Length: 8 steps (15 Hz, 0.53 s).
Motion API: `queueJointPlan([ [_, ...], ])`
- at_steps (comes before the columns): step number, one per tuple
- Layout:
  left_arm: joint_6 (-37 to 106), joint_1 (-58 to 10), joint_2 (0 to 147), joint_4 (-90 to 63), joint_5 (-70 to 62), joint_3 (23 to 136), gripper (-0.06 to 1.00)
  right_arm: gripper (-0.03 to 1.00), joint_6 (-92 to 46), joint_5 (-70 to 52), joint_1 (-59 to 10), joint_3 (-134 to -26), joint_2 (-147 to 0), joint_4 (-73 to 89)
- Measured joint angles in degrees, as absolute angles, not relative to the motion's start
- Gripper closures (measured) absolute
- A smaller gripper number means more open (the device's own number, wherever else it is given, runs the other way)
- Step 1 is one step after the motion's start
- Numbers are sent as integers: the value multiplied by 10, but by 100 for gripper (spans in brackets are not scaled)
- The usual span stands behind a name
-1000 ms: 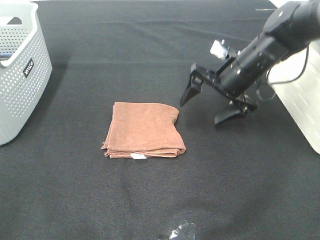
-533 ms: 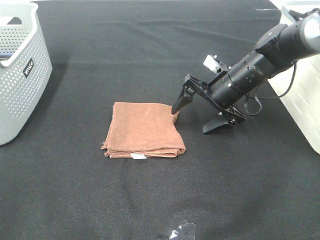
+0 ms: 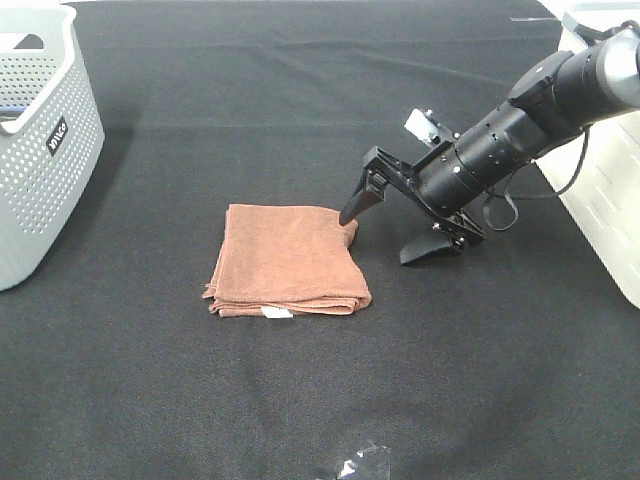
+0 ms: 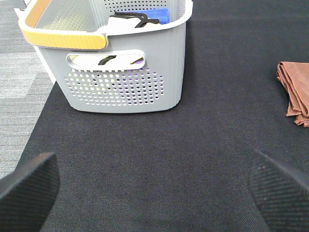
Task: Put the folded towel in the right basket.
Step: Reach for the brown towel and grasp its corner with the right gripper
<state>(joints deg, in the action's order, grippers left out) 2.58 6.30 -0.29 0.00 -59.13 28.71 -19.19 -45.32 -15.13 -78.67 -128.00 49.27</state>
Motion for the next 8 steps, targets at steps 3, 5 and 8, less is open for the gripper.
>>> queueJointPlan([
  [3, 26, 63, -3, 0, -591, 287, -5, 5, -196, -457, -159, -792, -1289, 506],
  [5, 26, 63, -3, -3, -591, 287, -5, 7, -197, -440, -195, -796, -1299, 526],
  [8, 26, 63, -3, -3, -591, 287, -5, 12, -223, -425, -244, -798, -1321, 608],
])
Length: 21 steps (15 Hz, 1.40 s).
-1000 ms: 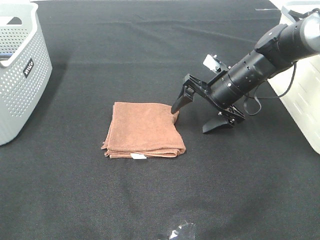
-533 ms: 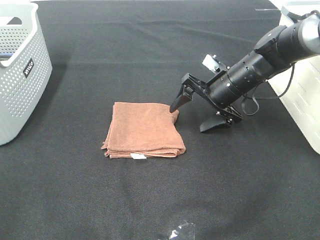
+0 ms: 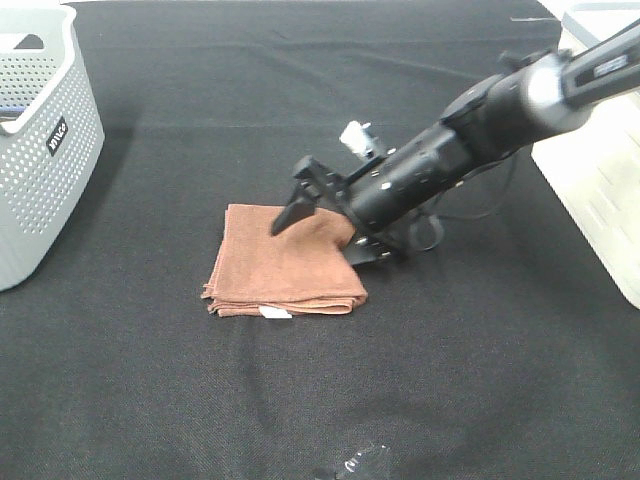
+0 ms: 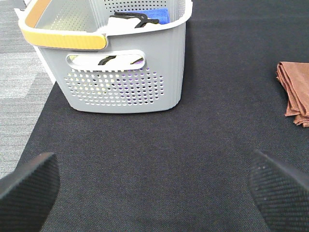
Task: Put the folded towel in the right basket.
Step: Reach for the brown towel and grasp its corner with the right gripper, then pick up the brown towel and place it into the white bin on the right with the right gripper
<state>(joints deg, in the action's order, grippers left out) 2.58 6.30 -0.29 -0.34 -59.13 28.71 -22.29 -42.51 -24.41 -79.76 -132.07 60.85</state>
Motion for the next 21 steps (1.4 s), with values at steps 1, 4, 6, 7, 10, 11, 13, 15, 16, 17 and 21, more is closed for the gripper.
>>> queueJointPlan([
  [1, 26, 63, -3, -3, -591, 287, -5, 15, -238, -421, -256, -798, -1325, 637],
  [4, 26, 63, -3, -3, -591, 287, -5, 30, -244, -414, -260, -798, -1330, 646],
  [6, 26, 63, -3, -3, -591, 287, -5, 44, -244, -408, -261, -797, -1336, 646],
  [7, 26, 63, -3, -3, -591, 287, -5, 53, -244, -399, -262, -795, -1336, 643],
  [10, 26, 63, -3, -3, -591, 287, -5, 67, -244, -394, -262, -794, -1337, 643],
  [11, 26, 63, -3, -3, -591, 287, -5, 71, -244, -391, -263, -794, -1337, 643],
  [13, 25, 63, -3, -3, -591, 287, -5, 75, -244, -390, -263, -794, -1338, 643],
  [15, 25, 63, -3, -3, -591, 287, -5, 75, -244, -390, -263, -794, -1338, 643],
  [16, 25, 63, -3, -3, -591, 287, -5, 75, -244, -390, -263, -794, -1338, 643],
  [17, 25, 63, -3, -3, -591, 287, -5, 75, -244, -391, -263, -794, -1338, 643],
  [21, 25, 63, -3, -3, -591, 287, -5, 75, -228, -404, -256, -787, -1291, 608],
])
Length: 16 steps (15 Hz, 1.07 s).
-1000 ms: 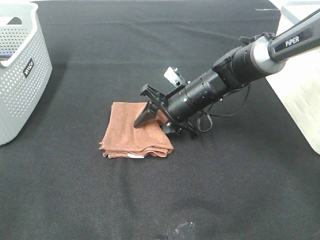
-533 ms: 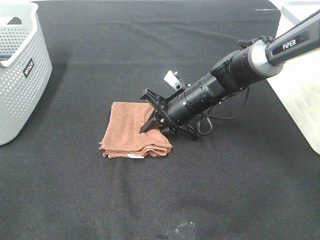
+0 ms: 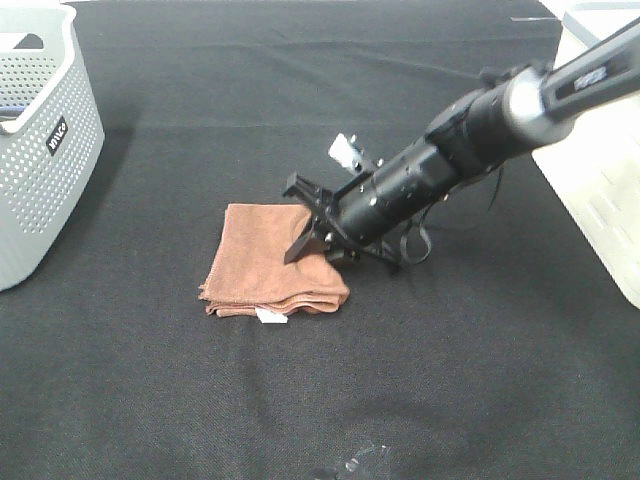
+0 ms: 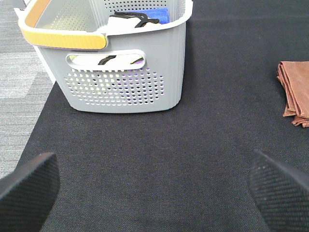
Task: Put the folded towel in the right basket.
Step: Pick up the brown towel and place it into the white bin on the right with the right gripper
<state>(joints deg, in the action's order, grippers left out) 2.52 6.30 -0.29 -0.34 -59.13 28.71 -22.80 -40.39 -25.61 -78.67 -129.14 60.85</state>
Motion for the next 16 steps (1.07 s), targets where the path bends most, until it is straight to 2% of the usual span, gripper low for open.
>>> queueJointPlan([
  [4, 25, 63, -3, -3, -591, 287, -5, 75, -200, -461, -220, -786, -1196, 580],
  [9, 25, 63, -3, -3, -591, 287, -5, 75, -198, -525, -114, -786, -992, 550],
  [11, 25, 63, -3, -3, -591, 287, -5, 75, -192, -533, -50, -795, -927, 537],
  [12, 25, 63, -3, -3, -591, 287, -5, 75, -172, -547, 10, -816, -897, 508],
  [16, 25, 63, -3, -3, -591, 287, -5, 75, -140, -571, 146, -872, -876, 408],
])
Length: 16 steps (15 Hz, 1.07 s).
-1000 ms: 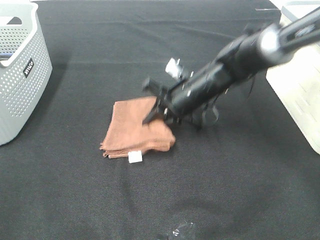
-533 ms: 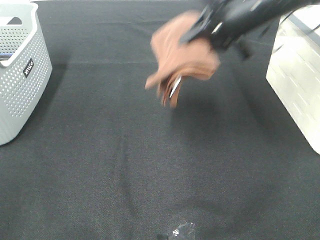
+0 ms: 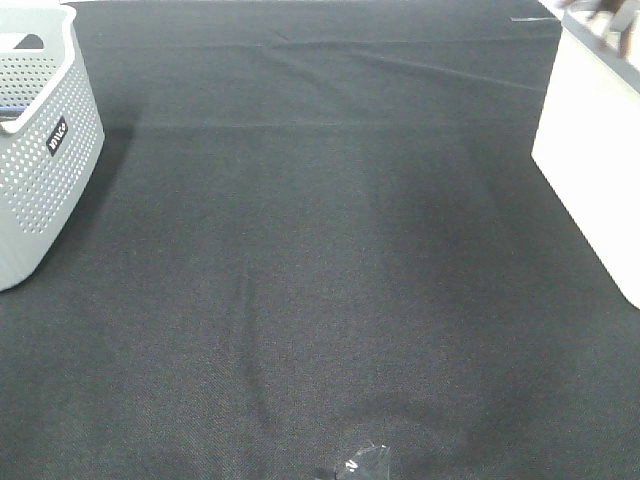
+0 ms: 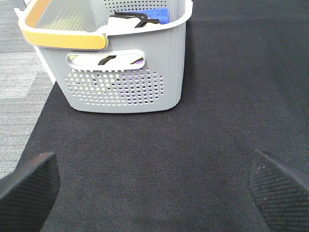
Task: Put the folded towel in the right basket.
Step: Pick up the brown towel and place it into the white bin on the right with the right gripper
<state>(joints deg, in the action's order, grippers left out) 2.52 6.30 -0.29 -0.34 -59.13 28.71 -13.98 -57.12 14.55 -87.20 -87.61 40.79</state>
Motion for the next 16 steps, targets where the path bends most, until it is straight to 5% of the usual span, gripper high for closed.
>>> queueJointPlan([
  [5, 25, 63, -3, -3, -591, 287, -5, 75, -98, -549, 211, -872, -900, 270],
  [11, 25, 63, -3, -3, -591, 287, -5, 75, -94, -476, 212, -872, -996, 186],
  [12, 25, 63, -3, -3, -591, 287, -5, 70, -94, -466, 212, -872, -1001, 185],
  [13, 25, 63, -3, -3, -591, 287, -5, 35, -94, -461, 212, -872, -1001, 172],
  [14, 25, 63, -3, -3, -591, 287, -5, 16, -95, -459, 212, -872, -1001, 158],
  [16, 25, 63, -3, -3, -591, 287, -5, 7, -95, -457, 212, -872, -1001, 146],
])
